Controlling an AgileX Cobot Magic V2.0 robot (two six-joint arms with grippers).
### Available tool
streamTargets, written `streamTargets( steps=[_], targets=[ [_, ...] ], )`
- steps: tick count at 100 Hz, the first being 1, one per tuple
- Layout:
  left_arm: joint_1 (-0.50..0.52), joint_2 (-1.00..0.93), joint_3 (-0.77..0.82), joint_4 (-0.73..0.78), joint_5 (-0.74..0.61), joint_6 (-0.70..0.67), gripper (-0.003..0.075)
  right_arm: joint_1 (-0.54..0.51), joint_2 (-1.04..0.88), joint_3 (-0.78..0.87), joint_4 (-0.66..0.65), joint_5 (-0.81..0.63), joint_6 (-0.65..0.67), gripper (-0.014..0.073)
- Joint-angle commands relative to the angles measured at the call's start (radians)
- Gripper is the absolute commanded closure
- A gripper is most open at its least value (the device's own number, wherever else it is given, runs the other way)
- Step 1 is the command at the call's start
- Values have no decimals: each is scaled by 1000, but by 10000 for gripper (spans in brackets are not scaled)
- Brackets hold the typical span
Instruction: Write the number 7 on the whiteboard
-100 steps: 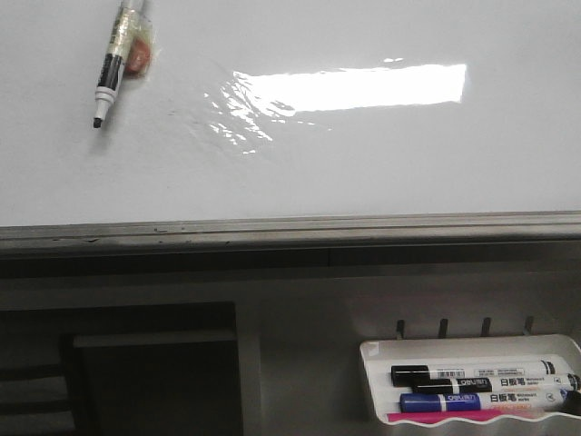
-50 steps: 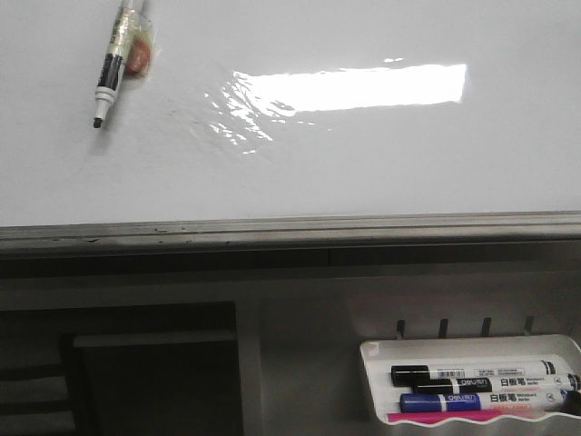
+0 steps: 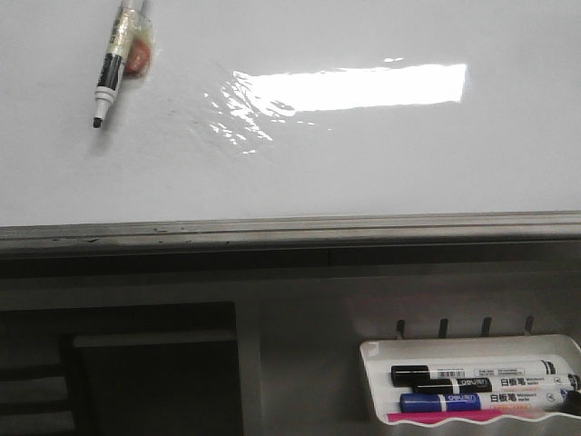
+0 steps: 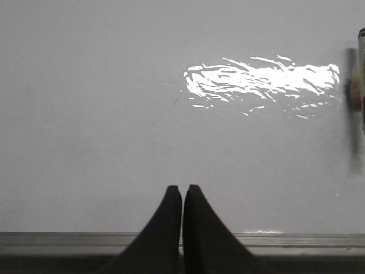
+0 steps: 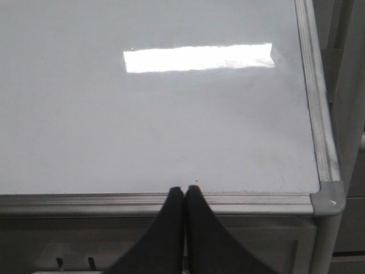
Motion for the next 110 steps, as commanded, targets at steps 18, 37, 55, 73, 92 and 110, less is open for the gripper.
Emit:
streamTargets(
  steps=[18,37,55,73,92,110],
  targets=[
    [0,-30,35,-398,-72,-13,741,-5,-18,31,301,-160,-2,647],
    [0,-30,25,-624,-77,-13,741,-5,-18,25,538,-167,-2,647],
    [0,-15,-77,-602,-11,-13,741,-5,3,-73,452,7,-4,646],
    [0,139,-281,-424,199,-7,741,-5,154,-248,370,204,-4,646],
    [-2,359,-530,-276,463,82,741,-5,378,-446,290,390,-60,646],
    [-88,464,-607,-294,471,108,740,22,512,-567,288,464,-143,646]
  ],
)
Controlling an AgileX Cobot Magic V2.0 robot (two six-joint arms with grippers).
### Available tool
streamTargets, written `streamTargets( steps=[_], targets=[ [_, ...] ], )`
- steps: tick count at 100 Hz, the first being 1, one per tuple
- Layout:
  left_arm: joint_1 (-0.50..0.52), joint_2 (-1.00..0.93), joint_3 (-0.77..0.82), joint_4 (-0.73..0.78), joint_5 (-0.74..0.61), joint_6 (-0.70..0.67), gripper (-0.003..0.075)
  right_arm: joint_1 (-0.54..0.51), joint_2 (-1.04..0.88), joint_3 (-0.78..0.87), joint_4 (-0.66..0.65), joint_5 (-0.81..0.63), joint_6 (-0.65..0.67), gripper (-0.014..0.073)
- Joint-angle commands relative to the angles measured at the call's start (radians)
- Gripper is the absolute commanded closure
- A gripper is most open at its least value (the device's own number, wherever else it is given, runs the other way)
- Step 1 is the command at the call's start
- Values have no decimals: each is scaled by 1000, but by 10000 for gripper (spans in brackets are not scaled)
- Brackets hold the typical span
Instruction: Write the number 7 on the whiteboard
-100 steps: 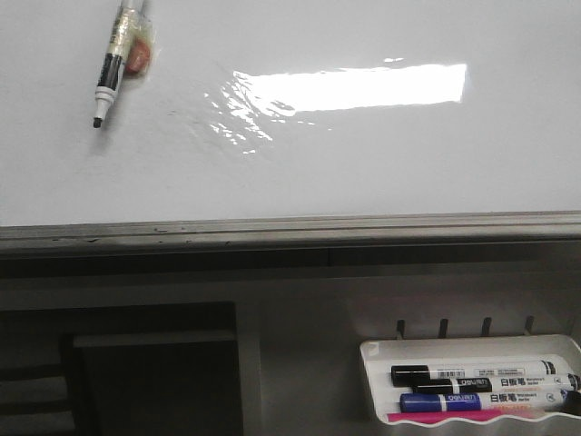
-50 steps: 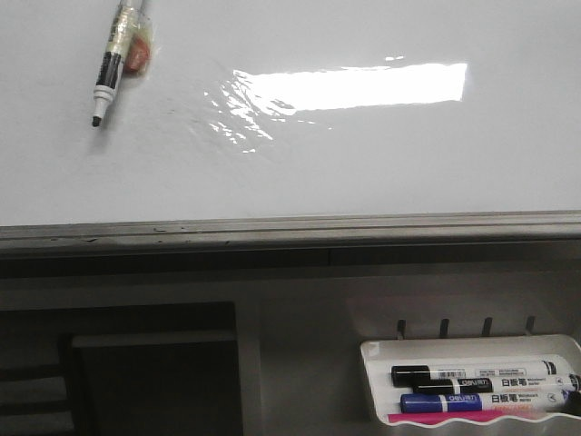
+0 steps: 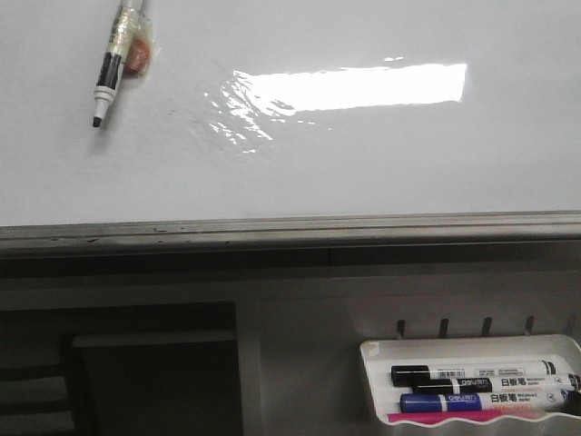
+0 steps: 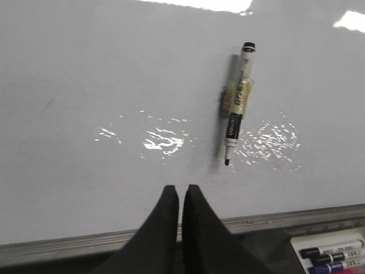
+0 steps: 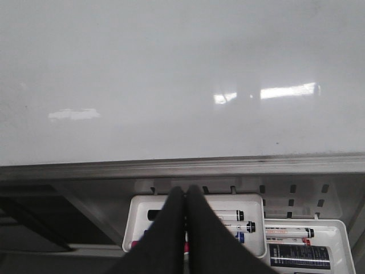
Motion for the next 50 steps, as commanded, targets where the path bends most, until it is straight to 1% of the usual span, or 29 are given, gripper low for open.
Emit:
streamTargets(
  steps=[1,6,9,13,16,17,18,25,28,32,35,38,42,45,50],
  targets=[
    [-50,51,-53,-19,-51,13,740,16,60,-76,0,-19,-36,646],
    [-74,65,-55,-19,-64,13,738,30,81,-93,0,-10,-36,638],
    [-86,70,-55,-25,-69,13,734,40,92,-101,0,-7,-36,615],
    [-103,79,-55,-33,-76,13,717,49,105,-108,0,-7,-36,564],
    [-112,84,-55,-40,-85,13,685,54,110,-113,2,-7,-36,518],
    [-117,84,-55,-43,-87,13,678,57,116,-115,2,-7,-36,477],
    [-119,87,-55,-43,-90,13,669,59,116,-116,2,-7,-36,477],
    [-137,103,-55,-70,-117,14,554,59,127,-120,4,-7,-36,314],
    [-143,108,-55,-84,-129,14,481,59,130,-120,4,-7,-36,232],
    [-152,120,-55,-103,-147,23,402,59,132,-120,4,-7,-36,164],
    [-157,126,-55,-116,-157,32,325,59,132,-120,4,-7,-36,118],
    [-164,134,-55,-120,-170,35,272,59,132,-120,4,-7,-36,97],
    [-169,146,-55,-127,-183,36,218,59,132,-122,6,-7,-36,92],
    [-176,156,-55,-135,-192,40,202,59,132,-122,8,-7,-36,94],
    [-182,180,-55,-149,-202,62,206,59,132,-122,13,-11,-36,94]
  ],
)
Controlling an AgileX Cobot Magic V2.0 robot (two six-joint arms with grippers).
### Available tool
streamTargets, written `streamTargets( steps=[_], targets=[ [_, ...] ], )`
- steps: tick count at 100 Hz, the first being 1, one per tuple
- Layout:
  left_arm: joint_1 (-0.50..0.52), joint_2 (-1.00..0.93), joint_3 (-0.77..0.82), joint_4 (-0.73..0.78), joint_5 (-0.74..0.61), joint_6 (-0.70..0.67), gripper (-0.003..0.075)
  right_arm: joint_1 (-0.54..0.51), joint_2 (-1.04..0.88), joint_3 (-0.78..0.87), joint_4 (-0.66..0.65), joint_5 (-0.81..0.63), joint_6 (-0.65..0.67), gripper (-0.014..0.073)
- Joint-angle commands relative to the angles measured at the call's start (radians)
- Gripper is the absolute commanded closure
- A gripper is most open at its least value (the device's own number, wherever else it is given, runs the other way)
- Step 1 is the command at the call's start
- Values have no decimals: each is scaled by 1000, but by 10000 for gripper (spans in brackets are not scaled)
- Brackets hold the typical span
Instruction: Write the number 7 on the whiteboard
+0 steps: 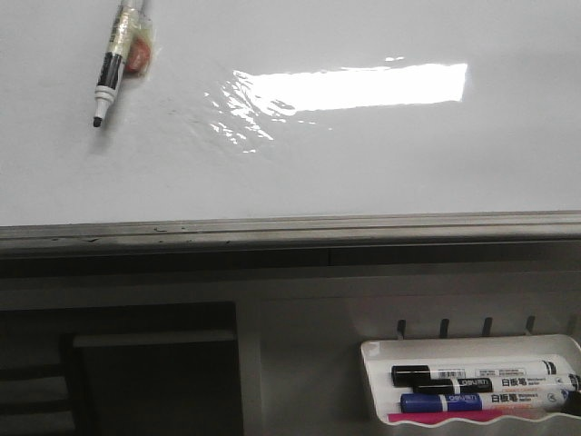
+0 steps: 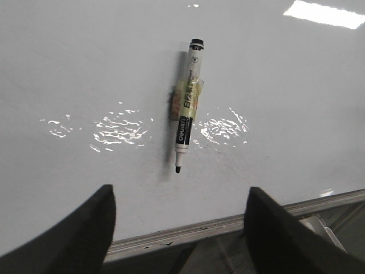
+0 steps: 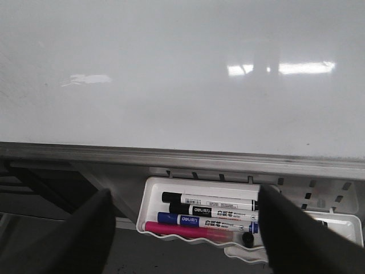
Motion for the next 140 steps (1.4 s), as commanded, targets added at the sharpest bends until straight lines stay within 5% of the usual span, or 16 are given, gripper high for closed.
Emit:
streamTargets(
  steps=[1,26,66,105,115,137,140],
  targets=[
    [-21,39,-37,-54,-92,30,209,1,11,-38,18,-59,-17,94],
    [-110,200,-37,-158,-207,177,229,1,11,-38,44,-84,-17,94],
    [-280,557,-135,-127,-507,179,229,1,11,-38,44,-84,-17,94],
    [-280,760,-236,-90,-519,179,238,1,11,-38,44,-84,-17,94],
    [-280,760,-238,-59,-546,179,336,1,11,-38,44,-84,-17,94],
    [-280,760,-241,-11,-516,179,729,1,11,-38,44,-94,-17,94],
    [-280,758,-241,-3,-509,179,738,1,11,-38,44,-94,-17,94]
  ],
)
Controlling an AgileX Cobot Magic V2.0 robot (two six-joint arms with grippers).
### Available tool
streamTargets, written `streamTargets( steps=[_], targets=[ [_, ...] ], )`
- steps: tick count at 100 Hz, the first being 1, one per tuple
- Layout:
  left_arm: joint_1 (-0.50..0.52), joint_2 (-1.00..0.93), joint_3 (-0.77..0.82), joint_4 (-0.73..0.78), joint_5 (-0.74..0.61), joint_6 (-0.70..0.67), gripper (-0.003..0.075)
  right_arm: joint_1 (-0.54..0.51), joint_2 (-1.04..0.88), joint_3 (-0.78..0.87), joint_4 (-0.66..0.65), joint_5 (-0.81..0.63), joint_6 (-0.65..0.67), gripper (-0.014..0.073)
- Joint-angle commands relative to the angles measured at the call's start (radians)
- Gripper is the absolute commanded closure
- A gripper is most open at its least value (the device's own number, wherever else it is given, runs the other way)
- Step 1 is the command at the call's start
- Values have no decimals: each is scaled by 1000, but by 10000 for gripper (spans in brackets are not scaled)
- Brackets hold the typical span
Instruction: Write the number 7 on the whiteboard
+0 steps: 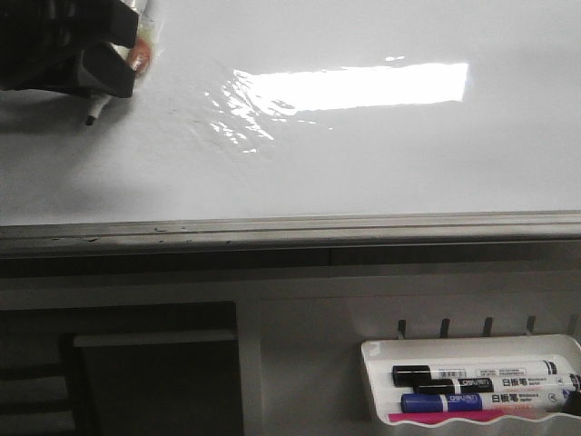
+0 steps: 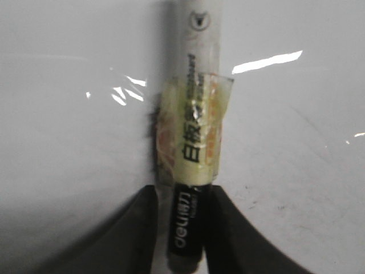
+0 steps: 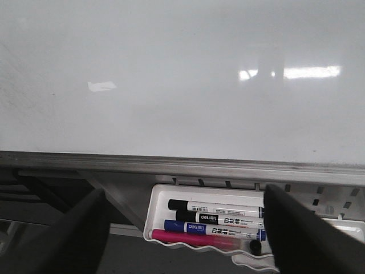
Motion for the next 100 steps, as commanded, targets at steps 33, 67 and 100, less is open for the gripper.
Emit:
streamTargets(
  steps=[33,67,100],
  targets=[
    [-38,-159,-36,207,102,1,741,1,88,-87,227,63,-171,94],
    [-258,-242,-36,330,361,61,741,1,354,-240,788,352,-552,94],
    [-430,-208,-36,362,350,61,741,8,573,-389,854,570,-590,94]
  ],
)
